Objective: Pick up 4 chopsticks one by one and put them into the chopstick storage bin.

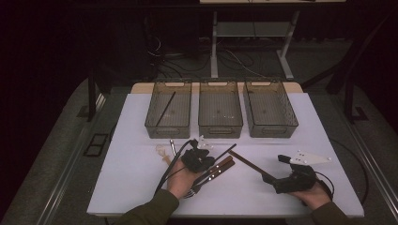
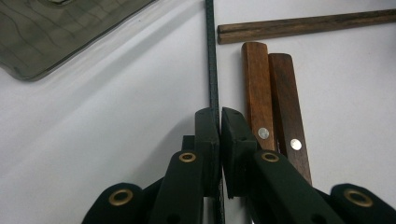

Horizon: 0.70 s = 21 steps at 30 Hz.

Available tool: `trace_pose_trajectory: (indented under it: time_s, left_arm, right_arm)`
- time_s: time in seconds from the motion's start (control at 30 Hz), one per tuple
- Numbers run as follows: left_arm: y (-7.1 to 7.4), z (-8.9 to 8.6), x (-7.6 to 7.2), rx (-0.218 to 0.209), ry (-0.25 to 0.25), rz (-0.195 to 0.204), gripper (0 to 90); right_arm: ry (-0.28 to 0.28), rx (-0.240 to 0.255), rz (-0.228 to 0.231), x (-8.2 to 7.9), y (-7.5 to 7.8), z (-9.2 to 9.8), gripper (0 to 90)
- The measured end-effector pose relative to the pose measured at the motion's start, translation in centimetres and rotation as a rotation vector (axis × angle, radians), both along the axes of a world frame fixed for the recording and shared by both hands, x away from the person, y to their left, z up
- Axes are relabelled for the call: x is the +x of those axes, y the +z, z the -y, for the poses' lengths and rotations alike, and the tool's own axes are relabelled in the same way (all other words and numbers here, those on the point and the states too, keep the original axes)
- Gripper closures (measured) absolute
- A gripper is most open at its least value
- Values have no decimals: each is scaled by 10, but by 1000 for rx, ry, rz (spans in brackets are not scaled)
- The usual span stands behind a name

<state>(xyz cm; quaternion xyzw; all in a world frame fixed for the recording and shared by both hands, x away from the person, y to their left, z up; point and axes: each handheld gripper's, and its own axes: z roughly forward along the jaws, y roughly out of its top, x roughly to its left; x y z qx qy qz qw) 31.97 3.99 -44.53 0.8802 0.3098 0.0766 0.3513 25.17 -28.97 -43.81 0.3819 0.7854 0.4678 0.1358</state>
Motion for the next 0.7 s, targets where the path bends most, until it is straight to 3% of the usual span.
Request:
trace_pose_trajectory:
  time_s: [0.2, 0.4, 0.7]
  left_arm:
    - [1, -1, 2, -13, 8, -16, 861]
    - [11, -4, 5, -63, 15, -29, 862]
    - [21, -3, 6, -93, -21, -44, 862]
  right_arm:
    - [2, 0, 0, 0, 0, 0, 5]
    - [1, 1, 0, 0, 0, 0, 5]
    - [4, 0, 5, 0, 0, 0, 5]
